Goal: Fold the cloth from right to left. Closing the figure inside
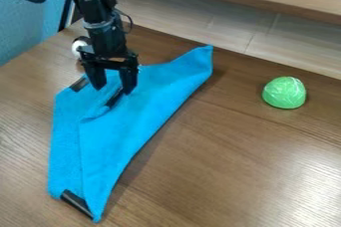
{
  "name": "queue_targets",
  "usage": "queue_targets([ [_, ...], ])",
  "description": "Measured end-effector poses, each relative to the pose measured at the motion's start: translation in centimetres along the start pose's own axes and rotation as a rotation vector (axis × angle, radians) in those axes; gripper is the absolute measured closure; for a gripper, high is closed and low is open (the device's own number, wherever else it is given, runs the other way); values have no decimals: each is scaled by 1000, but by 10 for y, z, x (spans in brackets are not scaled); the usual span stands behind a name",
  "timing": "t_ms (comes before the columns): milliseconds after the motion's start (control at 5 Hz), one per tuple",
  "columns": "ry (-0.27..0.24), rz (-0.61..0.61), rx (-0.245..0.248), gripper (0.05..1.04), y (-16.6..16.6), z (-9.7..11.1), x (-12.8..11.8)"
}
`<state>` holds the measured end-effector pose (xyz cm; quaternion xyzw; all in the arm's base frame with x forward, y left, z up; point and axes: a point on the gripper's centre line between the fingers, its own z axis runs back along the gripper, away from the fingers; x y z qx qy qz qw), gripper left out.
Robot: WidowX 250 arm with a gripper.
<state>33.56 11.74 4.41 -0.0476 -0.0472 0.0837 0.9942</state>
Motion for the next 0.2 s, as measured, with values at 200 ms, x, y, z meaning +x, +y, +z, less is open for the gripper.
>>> queue_targets([
  [200,-18,6,-22,81,-2,17,5],
])
